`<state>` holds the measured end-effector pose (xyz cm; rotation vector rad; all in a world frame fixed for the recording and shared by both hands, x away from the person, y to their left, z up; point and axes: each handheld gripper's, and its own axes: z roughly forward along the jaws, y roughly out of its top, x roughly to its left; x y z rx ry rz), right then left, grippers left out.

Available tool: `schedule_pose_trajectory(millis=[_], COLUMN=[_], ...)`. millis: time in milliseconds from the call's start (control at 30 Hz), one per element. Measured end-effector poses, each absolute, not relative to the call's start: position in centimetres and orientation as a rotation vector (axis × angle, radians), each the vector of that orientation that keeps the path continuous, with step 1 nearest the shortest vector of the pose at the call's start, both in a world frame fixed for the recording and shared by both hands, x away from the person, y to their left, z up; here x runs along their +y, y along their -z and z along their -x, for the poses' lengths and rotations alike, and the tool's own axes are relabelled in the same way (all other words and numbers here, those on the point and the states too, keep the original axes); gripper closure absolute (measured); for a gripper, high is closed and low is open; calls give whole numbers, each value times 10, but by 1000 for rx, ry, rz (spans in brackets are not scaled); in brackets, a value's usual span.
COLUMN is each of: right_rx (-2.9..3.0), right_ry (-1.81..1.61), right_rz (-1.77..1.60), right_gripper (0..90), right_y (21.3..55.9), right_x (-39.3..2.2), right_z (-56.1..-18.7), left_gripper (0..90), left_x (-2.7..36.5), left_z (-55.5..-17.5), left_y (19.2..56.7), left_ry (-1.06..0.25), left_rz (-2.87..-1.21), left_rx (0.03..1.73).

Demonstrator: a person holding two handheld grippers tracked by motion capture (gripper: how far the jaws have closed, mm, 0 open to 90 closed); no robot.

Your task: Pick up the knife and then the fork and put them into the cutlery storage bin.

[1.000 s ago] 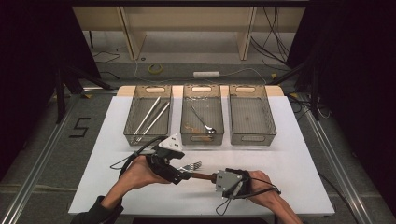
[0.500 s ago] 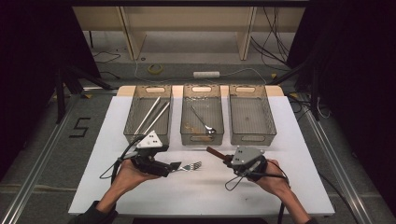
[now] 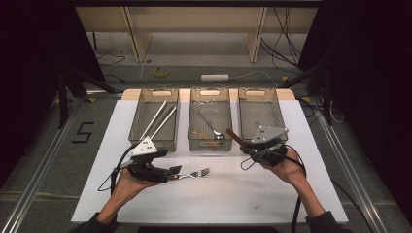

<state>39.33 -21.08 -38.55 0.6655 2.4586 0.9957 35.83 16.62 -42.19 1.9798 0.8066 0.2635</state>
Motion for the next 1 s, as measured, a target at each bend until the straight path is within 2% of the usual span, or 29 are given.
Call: schedule_pose_trajectory(millis=[733, 1000], right_rx=[2423, 2399], right_ry=[-1082, -1063], right_rz=[-890, -977], right_gripper=[772, 772], right_y=[346, 342], right_x=[-218, -217], right_z=[-457, -486], left_gripper=[171, 169], left_x=[173, 174], left_z=[-348, -348], left_y=[423, 424], left_ry=[-296, -307], left_rz=[-1959, -1969], left_rx=[813, 818])
